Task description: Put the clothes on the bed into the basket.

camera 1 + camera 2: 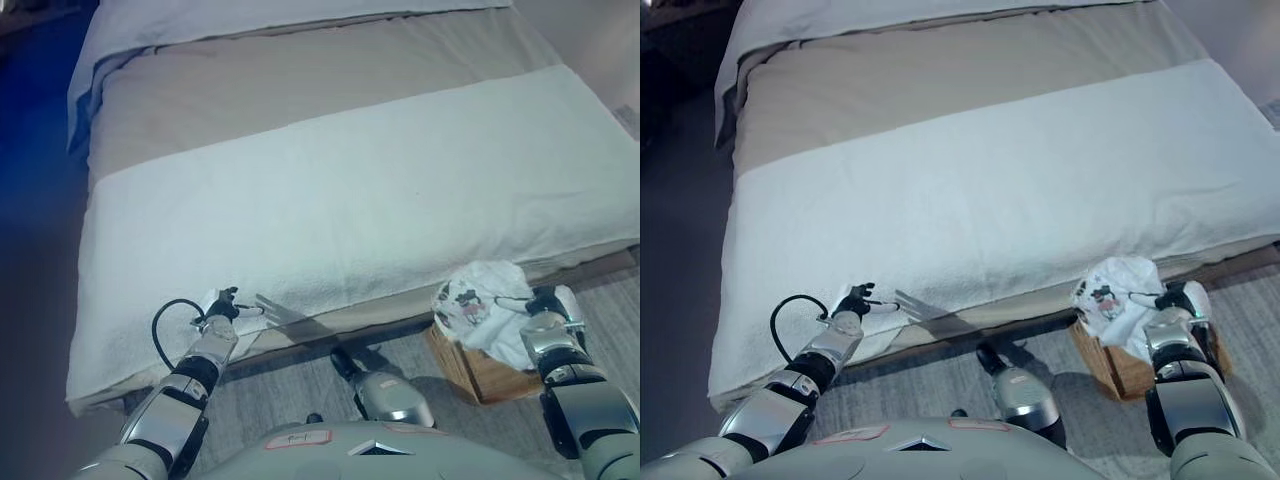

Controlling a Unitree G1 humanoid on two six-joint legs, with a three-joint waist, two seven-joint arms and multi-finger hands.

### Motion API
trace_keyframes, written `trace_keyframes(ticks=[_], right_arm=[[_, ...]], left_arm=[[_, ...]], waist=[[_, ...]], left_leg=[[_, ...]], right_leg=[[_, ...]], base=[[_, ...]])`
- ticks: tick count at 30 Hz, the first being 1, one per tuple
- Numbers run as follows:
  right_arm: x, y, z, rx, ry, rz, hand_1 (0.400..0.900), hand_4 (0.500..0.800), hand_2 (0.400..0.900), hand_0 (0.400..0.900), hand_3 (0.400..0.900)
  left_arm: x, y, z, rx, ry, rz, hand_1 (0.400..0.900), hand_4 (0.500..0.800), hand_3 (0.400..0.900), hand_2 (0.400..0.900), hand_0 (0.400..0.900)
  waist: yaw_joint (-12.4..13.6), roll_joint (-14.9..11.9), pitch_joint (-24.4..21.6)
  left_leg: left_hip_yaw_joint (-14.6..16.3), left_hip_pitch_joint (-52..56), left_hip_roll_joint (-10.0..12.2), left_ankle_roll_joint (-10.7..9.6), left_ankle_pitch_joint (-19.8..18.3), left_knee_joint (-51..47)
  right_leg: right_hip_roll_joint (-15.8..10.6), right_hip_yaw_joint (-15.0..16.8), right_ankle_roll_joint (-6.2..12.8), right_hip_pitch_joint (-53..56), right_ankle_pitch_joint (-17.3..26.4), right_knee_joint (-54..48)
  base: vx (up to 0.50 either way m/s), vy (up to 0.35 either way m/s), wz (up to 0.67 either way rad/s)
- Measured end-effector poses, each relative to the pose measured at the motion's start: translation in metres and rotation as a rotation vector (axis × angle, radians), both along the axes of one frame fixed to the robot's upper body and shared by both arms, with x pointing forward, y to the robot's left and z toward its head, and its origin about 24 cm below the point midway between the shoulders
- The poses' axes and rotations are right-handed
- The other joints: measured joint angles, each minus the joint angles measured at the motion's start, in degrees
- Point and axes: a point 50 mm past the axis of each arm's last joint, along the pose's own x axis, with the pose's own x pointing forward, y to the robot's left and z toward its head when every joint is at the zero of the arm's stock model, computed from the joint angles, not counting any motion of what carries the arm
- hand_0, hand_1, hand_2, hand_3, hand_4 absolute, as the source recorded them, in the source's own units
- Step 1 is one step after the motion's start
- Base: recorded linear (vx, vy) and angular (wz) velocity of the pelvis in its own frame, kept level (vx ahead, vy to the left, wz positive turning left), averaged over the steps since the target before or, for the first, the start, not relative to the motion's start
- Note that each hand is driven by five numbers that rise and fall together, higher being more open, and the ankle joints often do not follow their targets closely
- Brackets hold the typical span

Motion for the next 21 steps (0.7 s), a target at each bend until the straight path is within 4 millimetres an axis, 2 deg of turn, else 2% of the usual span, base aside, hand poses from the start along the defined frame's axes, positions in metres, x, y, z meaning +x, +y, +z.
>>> trace_keyframes(ticks=[3, 7, 8, 15, 21], right_arm=[[-0.015, -0.014, 0.001, -0.014, 0.032, -0.063, 0.400, 0.500, 0.400, 0.400, 0.400], [-0.024, -0.029, 0.008, -0.046, 0.054, -0.100, 0.400, 0.500, 0.400, 0.400, 0.400], [-0.026, -0.034, 0.012, -0.055, 0.060, -0.111, 0.900, 0.800, 0.900, 0.900, 0.900], [-0.045, -0.068, 0.035, -0.098, 0.085, -0.227, 0.900, 0.800, 0.900, 0.900, 0.900], [-0.044, -0.076, 0.045, -0.111, 0.071, -0.231, 0.900, 0.800, 0.900, 0.900, 0.900]], left_arm=[[0.000, 0.000, 0.000, -0.004, 0.005, -0.004, 0.900, 0.800, 0.900, 0.900, 0.900], [0.000, -0.002, -0.001, -0.006, 0.007, -0.013, 0.900, 0.800, 0.900, 0.900, 0.900], [0.000, -0.003, -0.001, -0.007, 0.006, -0.017, 0.900, 0.800, 0.900, 0.900, 0.900], [0.001, -0.013, 0.000, -0.025, -0.003, -0.062, 0.900, 0.800, 0.900, 0.900, 0.900], [0.001, -0.014, -0.001, -0.038, 0.000, -0.067, 0.900, 0.800, 0.900, 0.900, 0.900]], waist=[[0.06, 0.67, -0.44], [0.09, 1.89, -1.01], [0.16, 2.43, -1.00], [0.16, 5.68, -0.30], [0.24, 6.87, 0.32]], left_leg=[[-0.22, -0.05, 0.07, 0.00, 0.00, 0.17], [-0.42, -0.63, -0.13, -0.01, -0.01, 0.81], [-0.65, -0.71, -0.16, -0.01, -0.01, 0.83], [-2.62, -1.19, -0.72, -0.02, -0.01, 1.76], [-3.67, -1.26, -0.92, -0.02, 0.00, 1.90]], right_leg=[[-0.04, -0.15, -0.04, 0.09, -0.02, -0.11], [-0.59, -0.82, -0.23, 0.22, -0.15, -0.71], [-0.77, -1.11, -0.24, 0.31, -0.16, -0.92], [-2.35, -3.27, -0.27, 1.51, -0.17, -2.18], [-2.92, -4.11, -0.27, 2.04, -0.15, -2.76]], base=[[0.00, -0.015, 0.10], [0.01, 0.001, 0.10], [0.02, -0.003, 0.08], [0.01, -0.008, 0.20], [-0.02, -0.018, 0.15]])
